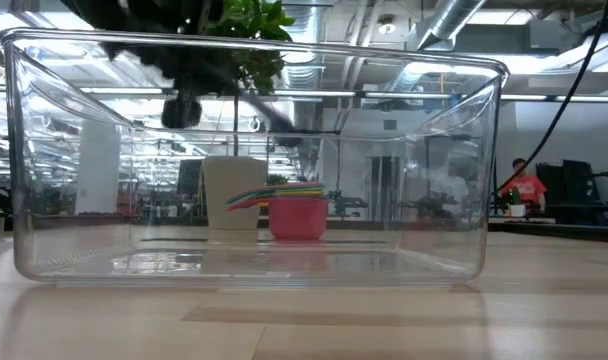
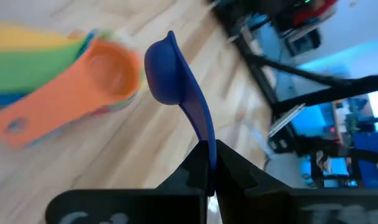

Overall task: Nest measuring cups in basket
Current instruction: Stack the dark blue measuring cups on top of the orange measuring cups

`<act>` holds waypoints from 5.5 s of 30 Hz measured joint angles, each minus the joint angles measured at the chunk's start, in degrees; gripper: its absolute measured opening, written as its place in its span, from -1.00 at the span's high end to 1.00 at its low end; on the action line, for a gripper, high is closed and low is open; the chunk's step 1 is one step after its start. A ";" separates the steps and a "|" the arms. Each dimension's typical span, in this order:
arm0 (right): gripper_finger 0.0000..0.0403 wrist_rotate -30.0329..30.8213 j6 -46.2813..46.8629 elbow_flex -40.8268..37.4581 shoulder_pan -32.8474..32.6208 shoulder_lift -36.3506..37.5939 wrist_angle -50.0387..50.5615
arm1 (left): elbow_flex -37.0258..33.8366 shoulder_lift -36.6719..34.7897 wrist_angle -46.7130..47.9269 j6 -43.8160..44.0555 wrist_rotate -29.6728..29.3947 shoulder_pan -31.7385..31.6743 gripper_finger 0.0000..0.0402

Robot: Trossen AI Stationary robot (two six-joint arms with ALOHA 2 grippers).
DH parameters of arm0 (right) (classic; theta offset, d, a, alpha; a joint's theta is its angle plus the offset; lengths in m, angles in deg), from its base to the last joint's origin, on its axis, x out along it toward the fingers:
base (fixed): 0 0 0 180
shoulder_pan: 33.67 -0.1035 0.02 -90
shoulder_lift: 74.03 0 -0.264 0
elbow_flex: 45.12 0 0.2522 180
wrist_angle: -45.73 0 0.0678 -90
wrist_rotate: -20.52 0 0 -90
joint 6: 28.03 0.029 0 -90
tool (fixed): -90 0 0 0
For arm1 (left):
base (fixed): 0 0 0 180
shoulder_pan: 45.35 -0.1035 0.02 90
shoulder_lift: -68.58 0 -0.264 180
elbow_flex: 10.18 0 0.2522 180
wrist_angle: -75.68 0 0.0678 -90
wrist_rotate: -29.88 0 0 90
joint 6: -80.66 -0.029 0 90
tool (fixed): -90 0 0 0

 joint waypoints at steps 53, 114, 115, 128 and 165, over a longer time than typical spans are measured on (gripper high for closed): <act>0.20 -0.56 2.32 -0.24 -1.06 -0.14 -0.11 | -3.16 11.04 -11.31 -3.99 2.81 -3.21 1.00; 0.12 -3.43 2.47 -0.24 -1.06 -0.14 -0.64 | -3.14 11.04 -3.35 -6.28 -0.72 -3.23 0.46; 0.12 -3.44 2.47 -0.24 -1.06 -0.14 -0.58 | -3.11 11.04 -3.45 -6.26 0.17 -3.23 0.46; 0.17 -4.29 2.47 -0.23 -1.05 -0.14 -0.58 | 3.43 10.95 3.70 -11.60 0.69 -3.23 0.46; 0.14 -4.76 2.47 -0.22 -0.52 -0.16 -0.56 | 4.16 3.03 22.25 -19.02 -2.61 -6.96 0.36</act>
